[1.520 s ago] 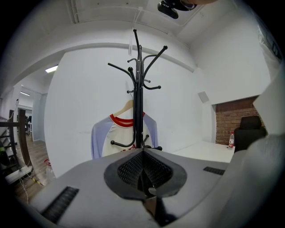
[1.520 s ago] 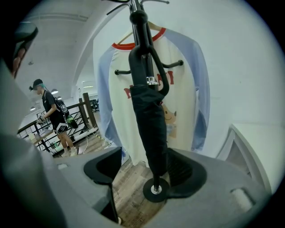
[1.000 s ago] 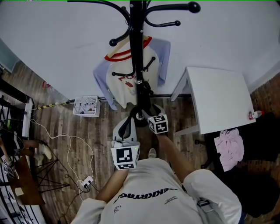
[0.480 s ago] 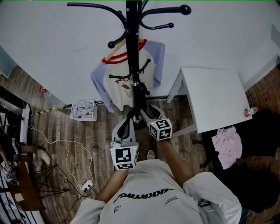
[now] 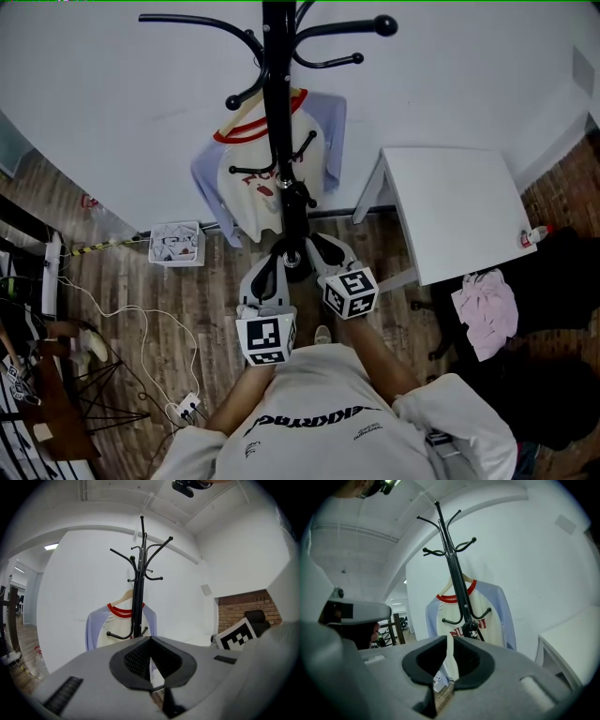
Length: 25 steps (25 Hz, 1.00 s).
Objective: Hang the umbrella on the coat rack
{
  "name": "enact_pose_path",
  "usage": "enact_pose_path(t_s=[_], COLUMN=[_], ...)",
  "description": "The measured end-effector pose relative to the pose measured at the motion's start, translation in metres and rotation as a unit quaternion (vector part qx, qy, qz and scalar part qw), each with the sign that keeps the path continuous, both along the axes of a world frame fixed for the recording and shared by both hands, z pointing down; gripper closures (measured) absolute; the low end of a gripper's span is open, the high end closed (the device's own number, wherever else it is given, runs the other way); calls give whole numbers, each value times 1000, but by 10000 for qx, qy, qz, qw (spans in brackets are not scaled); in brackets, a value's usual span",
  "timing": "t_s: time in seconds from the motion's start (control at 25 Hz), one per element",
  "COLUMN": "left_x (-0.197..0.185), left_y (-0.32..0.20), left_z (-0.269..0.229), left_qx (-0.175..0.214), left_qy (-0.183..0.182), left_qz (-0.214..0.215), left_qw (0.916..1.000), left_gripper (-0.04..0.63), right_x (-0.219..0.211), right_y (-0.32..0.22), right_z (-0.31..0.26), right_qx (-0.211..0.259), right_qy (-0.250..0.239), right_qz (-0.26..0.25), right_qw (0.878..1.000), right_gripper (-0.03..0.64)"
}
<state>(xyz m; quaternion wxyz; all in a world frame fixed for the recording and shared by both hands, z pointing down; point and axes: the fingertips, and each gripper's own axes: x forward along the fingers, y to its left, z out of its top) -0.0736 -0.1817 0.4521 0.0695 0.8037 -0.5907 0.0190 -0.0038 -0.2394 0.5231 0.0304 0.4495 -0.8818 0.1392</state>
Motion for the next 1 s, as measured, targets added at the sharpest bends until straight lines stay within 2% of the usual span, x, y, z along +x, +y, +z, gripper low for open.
enact_pose_path(t_s=[0.16,0.64,0.88,1.0], left_x=[0,-4,4,7], left_y=[-2,-6,-3,-6], left_z=[1,13,25,24], left_qx=[-6,69,116,212], left_qy=[17,53,-73,-5], left_qz=[25,120,262,265], left_qw=[10000,9999,9996,9994], left_gripper=[597,597,598,597], right_x=[-1,-8,2,5], right_y=[7,29,32,34], right_z=[-12,-25,-27,-27], right_qx=[128,448,741,778], right_qy=[-42,157,454,489], right_qz=[-3,-192,14,-19], right_qw=[9999,9987,9962,9958], right_gripper=[618,618,620,620])
